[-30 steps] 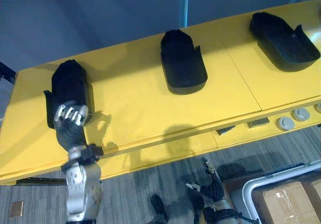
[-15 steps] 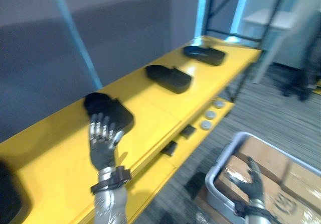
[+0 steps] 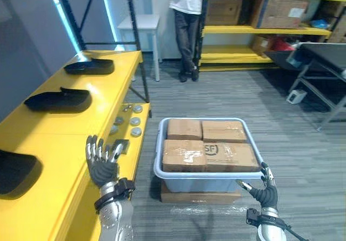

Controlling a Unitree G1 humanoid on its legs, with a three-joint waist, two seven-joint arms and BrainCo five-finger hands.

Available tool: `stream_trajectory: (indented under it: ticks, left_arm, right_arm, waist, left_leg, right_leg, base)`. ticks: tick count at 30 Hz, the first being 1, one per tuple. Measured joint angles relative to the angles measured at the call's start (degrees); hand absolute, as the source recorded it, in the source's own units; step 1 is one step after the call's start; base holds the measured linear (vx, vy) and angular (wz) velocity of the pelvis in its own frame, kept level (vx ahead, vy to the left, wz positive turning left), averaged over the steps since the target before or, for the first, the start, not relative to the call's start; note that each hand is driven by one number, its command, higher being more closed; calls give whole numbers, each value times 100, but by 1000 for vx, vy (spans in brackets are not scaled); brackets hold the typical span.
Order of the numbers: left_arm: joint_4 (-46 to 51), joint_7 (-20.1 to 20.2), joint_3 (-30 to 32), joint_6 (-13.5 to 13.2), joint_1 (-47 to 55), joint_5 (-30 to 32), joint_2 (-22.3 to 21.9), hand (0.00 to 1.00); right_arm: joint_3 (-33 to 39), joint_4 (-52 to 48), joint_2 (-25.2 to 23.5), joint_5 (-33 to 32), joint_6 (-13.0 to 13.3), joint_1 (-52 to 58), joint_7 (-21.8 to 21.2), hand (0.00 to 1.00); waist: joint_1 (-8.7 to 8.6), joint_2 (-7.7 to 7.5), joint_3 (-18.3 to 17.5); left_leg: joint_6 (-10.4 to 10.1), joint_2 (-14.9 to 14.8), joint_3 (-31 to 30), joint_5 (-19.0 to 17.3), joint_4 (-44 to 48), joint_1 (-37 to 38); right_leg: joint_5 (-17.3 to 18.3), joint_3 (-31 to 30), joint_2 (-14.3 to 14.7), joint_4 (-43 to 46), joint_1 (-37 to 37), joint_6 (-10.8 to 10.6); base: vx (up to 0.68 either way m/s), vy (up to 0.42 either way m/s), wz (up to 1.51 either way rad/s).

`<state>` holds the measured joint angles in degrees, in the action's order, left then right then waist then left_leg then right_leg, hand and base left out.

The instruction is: Walk over and take plastic housings, then place them on the shelf

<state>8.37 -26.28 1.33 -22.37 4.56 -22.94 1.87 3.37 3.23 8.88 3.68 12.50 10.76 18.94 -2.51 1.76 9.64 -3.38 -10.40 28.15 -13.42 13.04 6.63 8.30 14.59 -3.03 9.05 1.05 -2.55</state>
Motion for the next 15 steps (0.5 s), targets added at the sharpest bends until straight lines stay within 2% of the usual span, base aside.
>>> stream_trajectory:
  ticks: [2,5,6,7,9,10,15]
  left_arm:
    - [-15,-38,215,-41,-2,2,-4,0]
    - [-646,84,461,35,-78,-2,5,0]
    - [-1230,145,442,117,-150,-19,22,0]
    - [-2059,304,378,327,-228,-74,30,0]
    - [-2611,482,359,546,-248,-129,36,0]
    - [-3132,629,283,744,-255,-189,72,0]
    - [-4964,1344,249,1793,-100,-279,291,0]
  right_arm:
    - [62,-90,40,-118,0,-31,-248,0]
    - [228,-204,73,-374,-55,36,-582,0]
    - [270,0,92,-498,-123,37,-710,0]
    - [347,547,102,-690,-246,27,-826,0]
    - [367,1088,111,-766,-356,-33,-863,0]
    - [367,1675,117,-767,-489,-38,-910,0]
    - [354,4163,129,-1213,-1139,-428,-1388,0]
  waist:
    - [-5,-14,-40]
    - [-3,-5,-179]
    - [-12,-20,-214]
    - [-13,-37,-267]
    - [-32,-34,-277]
    - [-24,-34,-285]
    - [88,-32,-288]
  left_leg:
    - [-144,-112,2,161,-201,55]
    - [-94,-158,-163,266,-379,65]
    - [-116,-114,-319,400,-470,79]
    - [-187,-47,-508,537,-684,166]
    - [-273,-7,-613,612,-835,227]
    - [-314,30,-672,650,-942,267]
    - [-273,182,-814,731,-1044,399]
  right_leg:
    - [-236,-67,235,-451,149,127]
    - [-313,-51,372,-676,208,167]
    - [-320,18,359,-740,263,177]
    - [-349,109,342,-875,379,190]
    - [-350,215,332,-933,456,189]
    - [-354,342,311,-1005,541,186]
    - [-385,594,139,-1081,789,137]
  base:
    - [37,-182,-23]
    - [44,-133,-1]
    - [49,-76,27]
    - [44,-43,34]
    - [39,-8,38]
    - [37,30,44]
    - [24,45,27]
